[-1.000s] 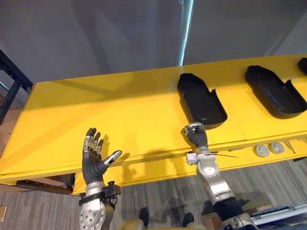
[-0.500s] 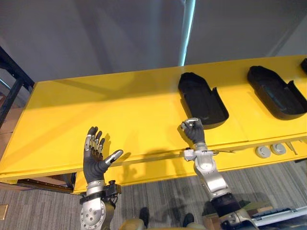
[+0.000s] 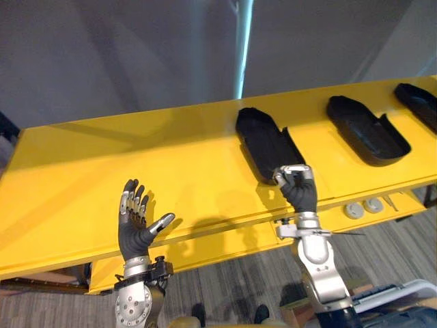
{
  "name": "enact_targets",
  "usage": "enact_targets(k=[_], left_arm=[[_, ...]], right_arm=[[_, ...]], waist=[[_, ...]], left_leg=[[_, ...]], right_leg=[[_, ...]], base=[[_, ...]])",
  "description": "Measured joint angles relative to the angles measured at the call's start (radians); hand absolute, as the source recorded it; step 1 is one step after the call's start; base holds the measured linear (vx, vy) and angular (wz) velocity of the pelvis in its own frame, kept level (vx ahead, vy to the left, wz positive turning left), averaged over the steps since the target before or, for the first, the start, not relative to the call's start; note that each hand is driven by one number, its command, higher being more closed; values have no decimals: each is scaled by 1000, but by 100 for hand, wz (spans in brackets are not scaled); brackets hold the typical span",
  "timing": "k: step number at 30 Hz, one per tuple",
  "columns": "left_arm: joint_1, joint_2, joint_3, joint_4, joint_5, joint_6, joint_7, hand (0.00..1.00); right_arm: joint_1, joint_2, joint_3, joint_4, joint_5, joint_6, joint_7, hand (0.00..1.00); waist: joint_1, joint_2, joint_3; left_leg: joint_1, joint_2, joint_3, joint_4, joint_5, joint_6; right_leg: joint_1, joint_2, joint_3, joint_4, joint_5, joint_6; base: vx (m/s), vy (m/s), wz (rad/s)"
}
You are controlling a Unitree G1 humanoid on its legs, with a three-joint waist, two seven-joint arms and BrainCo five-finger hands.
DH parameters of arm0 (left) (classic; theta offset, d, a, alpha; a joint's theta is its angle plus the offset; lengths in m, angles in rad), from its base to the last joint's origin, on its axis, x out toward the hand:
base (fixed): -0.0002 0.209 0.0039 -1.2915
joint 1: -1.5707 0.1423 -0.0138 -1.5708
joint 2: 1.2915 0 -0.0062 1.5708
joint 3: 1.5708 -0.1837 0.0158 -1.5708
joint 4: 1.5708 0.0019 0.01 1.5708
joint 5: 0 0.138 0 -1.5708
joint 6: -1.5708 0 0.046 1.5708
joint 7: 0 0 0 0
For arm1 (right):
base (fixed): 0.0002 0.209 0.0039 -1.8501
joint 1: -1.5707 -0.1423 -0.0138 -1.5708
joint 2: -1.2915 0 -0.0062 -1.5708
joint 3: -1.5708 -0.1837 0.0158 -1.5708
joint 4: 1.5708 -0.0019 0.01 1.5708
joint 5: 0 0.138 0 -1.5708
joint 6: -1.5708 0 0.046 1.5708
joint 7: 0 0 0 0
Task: Walk over and take plastic housings, then place them on the shelf
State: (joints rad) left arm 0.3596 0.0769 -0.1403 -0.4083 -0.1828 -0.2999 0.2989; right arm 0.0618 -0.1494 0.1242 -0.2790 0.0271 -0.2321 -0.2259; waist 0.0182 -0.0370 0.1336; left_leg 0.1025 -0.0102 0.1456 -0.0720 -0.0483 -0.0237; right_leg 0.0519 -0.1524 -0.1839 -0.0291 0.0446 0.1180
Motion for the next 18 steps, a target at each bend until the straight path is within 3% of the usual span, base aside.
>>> enact_targets(k=[6,8,11,15,18], left_arm=[[-83,35,-35,0,5,-32,-38,0],[-103,35,-52,1,5,-28,-42,0],[-133,35,-80,9,5,-26,-42,0],[-195,34,-121,48,23,-22,-30,0],[-233,23,-121,50,61,-22,-4,0]], right_arm=[[84,28,-122,-37,22,4,-108,0],[159,54,-182,-75,27,12,-127,0],[241,76,-251,-110,41,10,-140,0],[314,106,-313,-111,89,-32,-139,0],[316,103,-318,-149,129,-80,-93,0]], waist=[[-42,8,-30],[-90,11,-33],[-136,26,-37],[-198,44,-36],[-201,62,-32]], left_leg=[[26,14,136,53,-61,-3],[41,28,199,86,-95,-11],[43,40,256,112,-119,-16],[57,65,356,141,-149,-31],[48,80,386,174,-163,-38]], right_leg=[[-24,21,137,-1,18,6],[-27,37,199,-2,20,5],[-46,54,258,-4,31,3],[-60,89,352,-32,59,-5],[-88,112,394,-35,70,-11]], base=[[2,21,-68],[-48,7,-85],[-53,-13,-73],[-82,-46,-74],[-75,-85,-47]])
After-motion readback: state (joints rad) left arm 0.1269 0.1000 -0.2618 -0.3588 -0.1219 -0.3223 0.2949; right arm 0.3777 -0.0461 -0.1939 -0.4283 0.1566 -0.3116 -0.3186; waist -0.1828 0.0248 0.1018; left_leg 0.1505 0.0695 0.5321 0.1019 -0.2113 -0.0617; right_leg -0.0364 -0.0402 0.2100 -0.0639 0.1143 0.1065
